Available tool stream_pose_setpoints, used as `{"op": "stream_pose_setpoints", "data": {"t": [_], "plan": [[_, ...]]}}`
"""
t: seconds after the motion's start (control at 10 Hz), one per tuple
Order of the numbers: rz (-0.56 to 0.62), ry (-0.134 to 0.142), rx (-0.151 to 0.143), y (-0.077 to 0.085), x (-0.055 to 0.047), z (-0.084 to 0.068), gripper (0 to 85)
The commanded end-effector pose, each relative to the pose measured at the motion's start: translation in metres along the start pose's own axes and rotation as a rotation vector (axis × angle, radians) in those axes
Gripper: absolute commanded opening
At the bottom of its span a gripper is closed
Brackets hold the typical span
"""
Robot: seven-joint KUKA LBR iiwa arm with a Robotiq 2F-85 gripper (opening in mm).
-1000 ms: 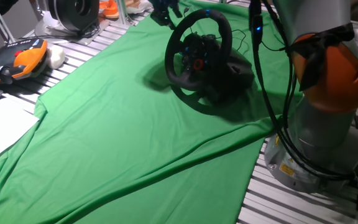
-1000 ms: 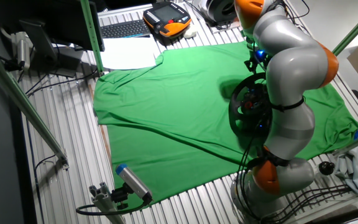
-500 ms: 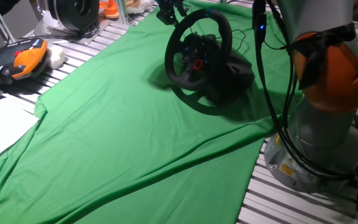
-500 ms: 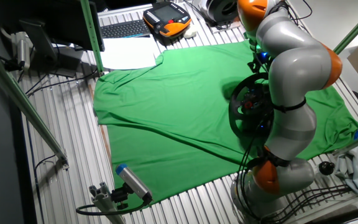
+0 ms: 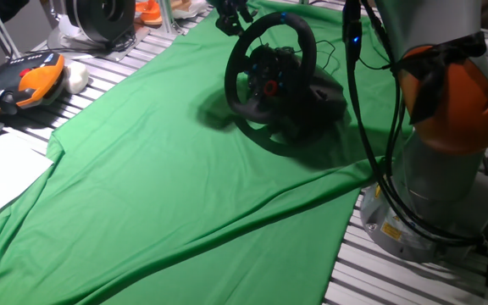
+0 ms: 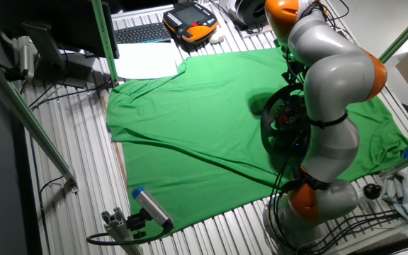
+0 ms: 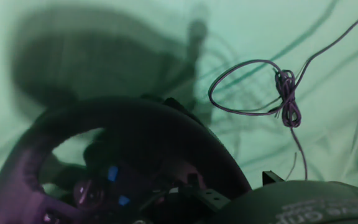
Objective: Rotate the steering wheel 90 degrees clockwise
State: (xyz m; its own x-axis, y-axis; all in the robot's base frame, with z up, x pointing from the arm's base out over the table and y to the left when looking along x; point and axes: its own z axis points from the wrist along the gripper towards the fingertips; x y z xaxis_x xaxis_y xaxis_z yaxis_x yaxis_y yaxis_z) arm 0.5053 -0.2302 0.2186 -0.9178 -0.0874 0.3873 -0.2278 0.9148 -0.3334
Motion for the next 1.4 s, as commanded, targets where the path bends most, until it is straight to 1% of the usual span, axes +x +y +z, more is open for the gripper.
{"op": "stream_pose_setpoints", "data": {"t": [0.0,0.2,0.6,0.8,1.0,1.1,1.2,1.3], "plan": [[-0.016,-0.001,0.008,-0.001,0.0,0.001,51.0],[-0.048,0.003,0.002,-0.003,0.0,0.004,51.0],[-0.055,0.012,0.003,-0.003,0.001,0.006,51.0],[-0.057,0.017,-0.002,-0.003,0.002,0.008,51.0],[-0.065,0.017,-0.009,-0.004,0.002,0.013,51.0],[-0.07,0.018,-0.011,-0.004,0.002,0.015,34.0],[-0.082,0.026,-0.016,-0.004,0.002,0.015,34.0],[-0.094,0.032,-0.018,-0.003,0.002,0.015,17.0]]}}
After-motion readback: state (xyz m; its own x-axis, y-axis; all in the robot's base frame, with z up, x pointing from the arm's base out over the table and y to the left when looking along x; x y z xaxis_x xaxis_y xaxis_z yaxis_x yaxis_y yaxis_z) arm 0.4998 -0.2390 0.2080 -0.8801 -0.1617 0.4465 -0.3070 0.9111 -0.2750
